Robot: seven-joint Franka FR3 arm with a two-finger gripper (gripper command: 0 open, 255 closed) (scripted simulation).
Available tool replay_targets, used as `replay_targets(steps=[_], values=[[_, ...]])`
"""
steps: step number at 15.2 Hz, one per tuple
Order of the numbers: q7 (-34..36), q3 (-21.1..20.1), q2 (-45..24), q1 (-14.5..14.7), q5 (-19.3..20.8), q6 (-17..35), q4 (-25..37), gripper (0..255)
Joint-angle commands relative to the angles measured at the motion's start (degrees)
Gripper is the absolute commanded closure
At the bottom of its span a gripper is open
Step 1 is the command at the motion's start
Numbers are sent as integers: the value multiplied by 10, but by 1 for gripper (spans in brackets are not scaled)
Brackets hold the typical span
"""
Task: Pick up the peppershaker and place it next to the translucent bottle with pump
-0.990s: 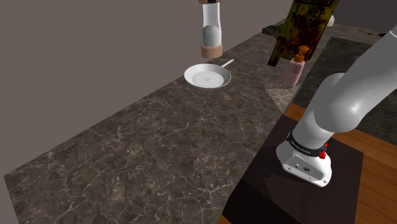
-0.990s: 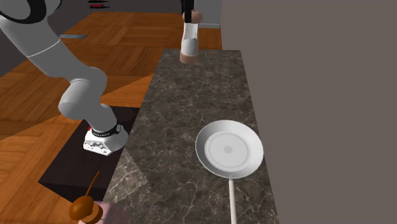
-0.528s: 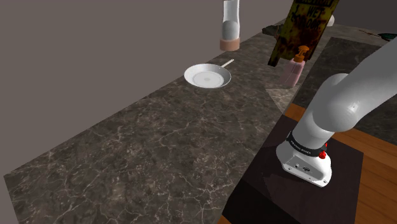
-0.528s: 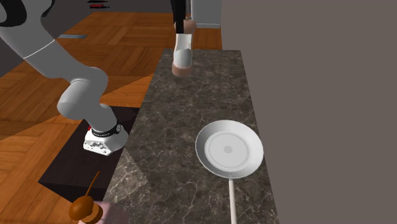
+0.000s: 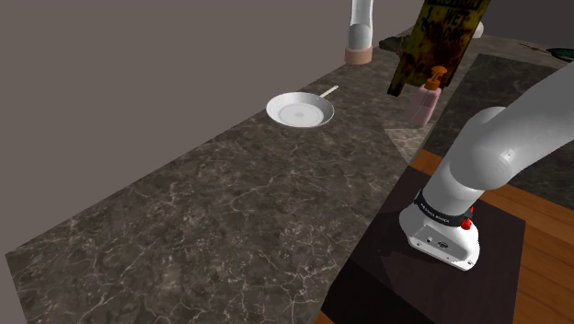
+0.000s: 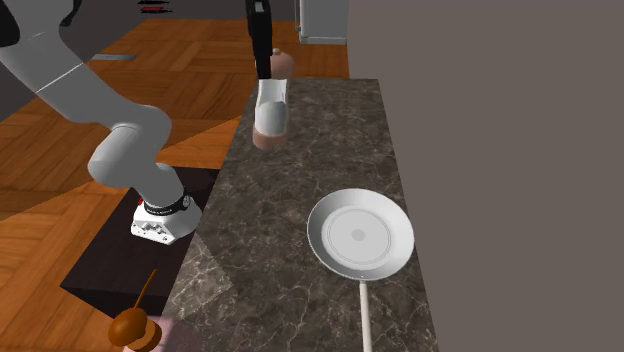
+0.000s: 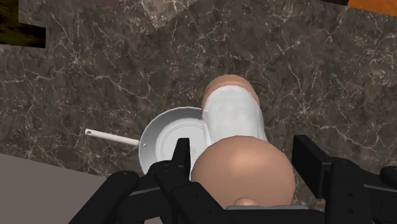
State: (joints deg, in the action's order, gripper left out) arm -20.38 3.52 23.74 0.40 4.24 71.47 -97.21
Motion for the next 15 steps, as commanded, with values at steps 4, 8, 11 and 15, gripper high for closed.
replay_targets(steps=[4, 8, 11, 15], values=[[-79, 55, 0, -20, 26, 4, 2, 255], [-140, 100, -13, -34, 43, 9, 17, 255], [-188, 135, -30, -45, 52, 13, 35, 255], [-253, 183, -63, -60, 58, 19, 70, 255]])
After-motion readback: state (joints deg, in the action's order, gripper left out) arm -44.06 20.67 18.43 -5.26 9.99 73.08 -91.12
